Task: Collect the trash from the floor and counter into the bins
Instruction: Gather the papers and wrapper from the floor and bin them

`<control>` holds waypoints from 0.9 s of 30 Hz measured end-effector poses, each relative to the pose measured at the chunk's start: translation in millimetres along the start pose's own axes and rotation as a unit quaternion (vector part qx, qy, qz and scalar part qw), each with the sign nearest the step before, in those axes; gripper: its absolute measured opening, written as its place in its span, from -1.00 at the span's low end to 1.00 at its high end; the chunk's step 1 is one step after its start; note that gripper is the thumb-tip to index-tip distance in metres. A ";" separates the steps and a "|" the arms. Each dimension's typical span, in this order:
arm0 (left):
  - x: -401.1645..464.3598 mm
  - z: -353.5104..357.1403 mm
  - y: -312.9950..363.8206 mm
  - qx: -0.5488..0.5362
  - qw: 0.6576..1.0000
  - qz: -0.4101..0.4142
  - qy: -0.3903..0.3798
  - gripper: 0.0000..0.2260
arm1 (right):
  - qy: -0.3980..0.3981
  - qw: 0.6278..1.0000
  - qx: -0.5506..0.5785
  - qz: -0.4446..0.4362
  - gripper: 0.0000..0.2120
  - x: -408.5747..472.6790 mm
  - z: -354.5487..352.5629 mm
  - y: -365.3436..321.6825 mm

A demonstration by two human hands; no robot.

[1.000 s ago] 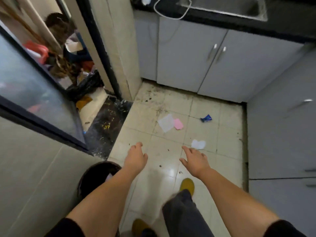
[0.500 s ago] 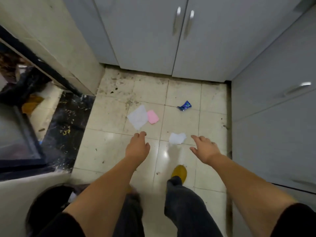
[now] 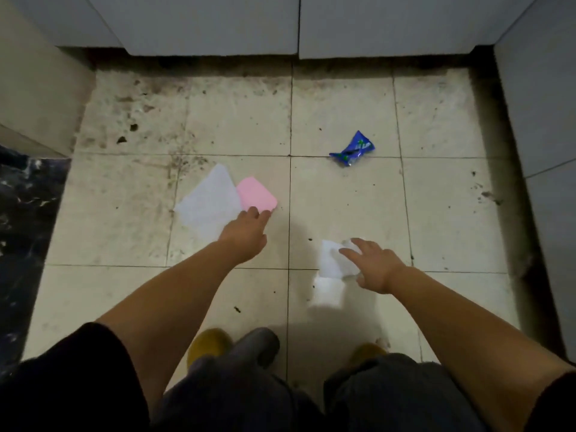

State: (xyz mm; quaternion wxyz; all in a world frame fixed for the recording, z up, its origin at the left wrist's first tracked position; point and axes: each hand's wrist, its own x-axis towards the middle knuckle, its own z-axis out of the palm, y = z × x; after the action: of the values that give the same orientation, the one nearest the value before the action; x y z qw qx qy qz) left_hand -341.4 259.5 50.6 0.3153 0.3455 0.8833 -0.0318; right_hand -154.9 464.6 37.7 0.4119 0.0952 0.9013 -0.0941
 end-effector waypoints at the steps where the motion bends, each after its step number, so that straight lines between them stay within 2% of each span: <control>1: 18.8 12.3 -3.9 0.027 0.999 0.016 -0.004 -0.51 | 0.000 1.000 -0.018 -0.017 -0.30 15.8 11.9 5.9; 6: 84.8 43.2 -22.1 0.113 0.992 0.052 -0.009 -0.41 | 0.033 0.995 -0.074 -0.061 -0.32 64.3 31.8 29.5; 9: 104.5 46.5 -25.5 0.095 0.995 0.037 -0.018 -0.38 | 0.062 0.993 -0.083 -0.064 -0.41 72.9 32.7 35.5; 13: 116.7 49.3 -17.1 0.083 0.996 0.019 0.007 -0.45 | 0.062 0.995 -0.058 -0.052 -0.56 79.3 32.1 32.0; 18: 128.7 52.8 -8.1 0.045 0.999 0.003 0.014 -0.58 | 0.080 0.994 -0.046 -0.066 -0.63 95.5 21.0 23.0; 22: 131.6 44.8 -1.4 0.077 0.997 0.025 0.009 -0.71 | 0.215 0.972 -0.036 -0.088 -0.76 107.5 -11.3 27.8; 24: 130.7 41.5 -3.8 0.027 0.999 0.026 0.006 -0.75 | 0.248 0.966 -0.022 -0.071 -0.77 113.3 -34.9 31.1; 26: 127.8 39.9 -1.5 -0.117 0.992 0.017 0.041 -0.81 | 0.257 0.964 -0.019 -0.061 -0.79 120.9 -57.4 36.0; 27: 122.4 35.9 3.9 -0.214 0.975 0.005 0.060 -0.84 | 0.256 0.965 -0.035 -0.042 -0.82 126.9 -68.4 39.6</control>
State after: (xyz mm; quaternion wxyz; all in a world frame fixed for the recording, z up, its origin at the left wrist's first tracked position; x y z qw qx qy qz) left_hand -388.5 324.9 -48.3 0.3287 0.2755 0.8853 0.1800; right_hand -276.1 531.8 -18.4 0.1665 0.0642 0.9825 -0.0524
